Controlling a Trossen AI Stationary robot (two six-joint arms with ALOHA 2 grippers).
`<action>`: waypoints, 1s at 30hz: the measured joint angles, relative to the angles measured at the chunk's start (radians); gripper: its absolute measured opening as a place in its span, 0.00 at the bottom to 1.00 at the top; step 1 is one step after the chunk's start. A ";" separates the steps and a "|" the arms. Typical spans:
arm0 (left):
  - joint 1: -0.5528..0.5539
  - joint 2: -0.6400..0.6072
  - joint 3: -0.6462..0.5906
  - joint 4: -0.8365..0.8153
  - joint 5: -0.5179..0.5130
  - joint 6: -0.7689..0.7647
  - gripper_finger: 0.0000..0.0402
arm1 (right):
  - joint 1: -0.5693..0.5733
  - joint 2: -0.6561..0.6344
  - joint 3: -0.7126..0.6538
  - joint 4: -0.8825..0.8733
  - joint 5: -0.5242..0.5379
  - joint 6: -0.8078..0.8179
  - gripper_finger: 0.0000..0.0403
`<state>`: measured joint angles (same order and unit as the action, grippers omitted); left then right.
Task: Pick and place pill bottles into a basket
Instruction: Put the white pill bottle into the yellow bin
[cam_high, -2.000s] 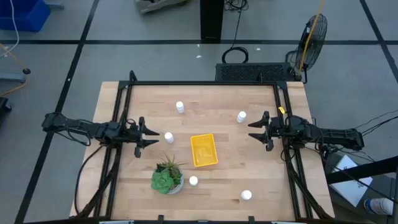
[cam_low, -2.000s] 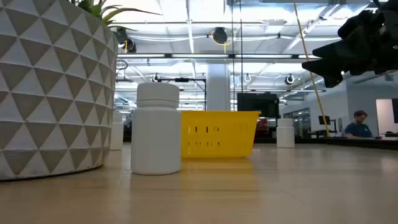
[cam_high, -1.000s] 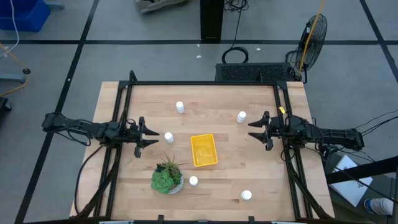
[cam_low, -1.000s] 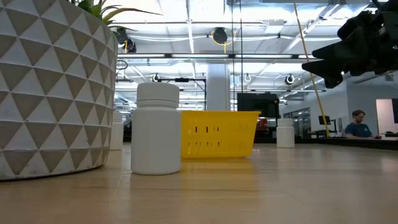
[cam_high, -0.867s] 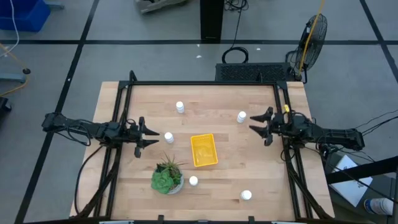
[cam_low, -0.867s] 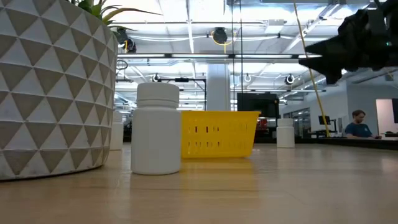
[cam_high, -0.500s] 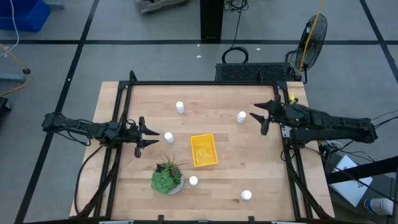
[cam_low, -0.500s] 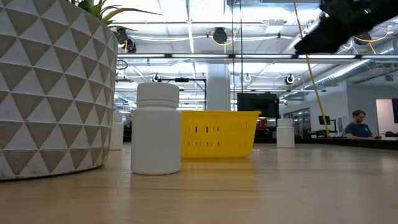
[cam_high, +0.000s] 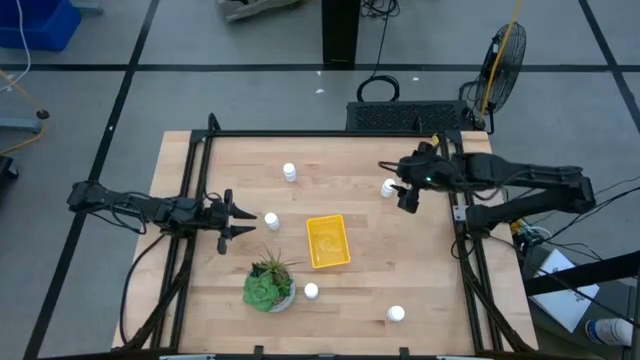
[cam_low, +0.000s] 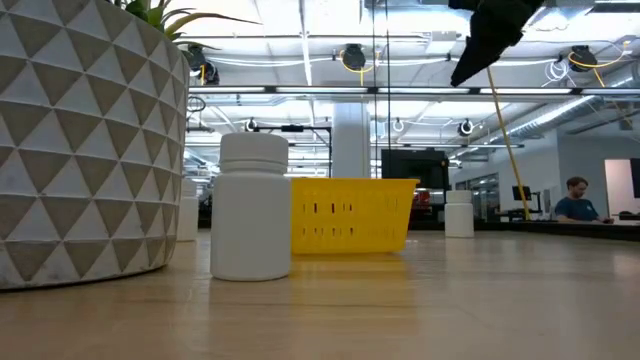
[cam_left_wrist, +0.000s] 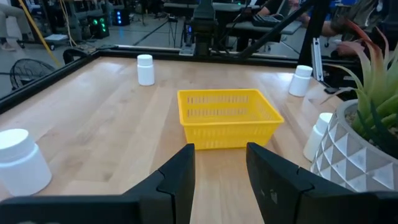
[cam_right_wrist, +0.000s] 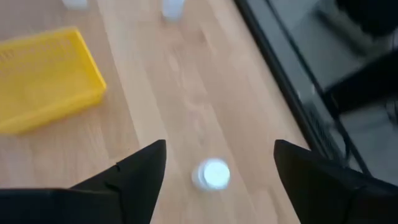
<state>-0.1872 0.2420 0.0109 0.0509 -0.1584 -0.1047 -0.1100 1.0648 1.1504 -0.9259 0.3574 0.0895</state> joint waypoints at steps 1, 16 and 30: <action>0.000 0.000 0.000 0.000 0.001 -0.001 0.37 | -0.012 0.027 0.029 -0.043 -0.009 0.020 0.73; 0.000 0.000 0.000 0.002 0.002 -0.003 0.37 | -0.240 0.211 0.092 -0.139 -0.232 -0.003 0.71; 0.000 0.000 0.000 -0.001 0.005 -0.004 0.37 | -0.270 0.337 -0.005 -0.026 -0.284 -0.046 0.70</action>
<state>-0.1871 0.2420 0.0109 0.0498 -0.1535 -0.1088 -0.3798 1.4016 1.1455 -0.9523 0.0730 0.0434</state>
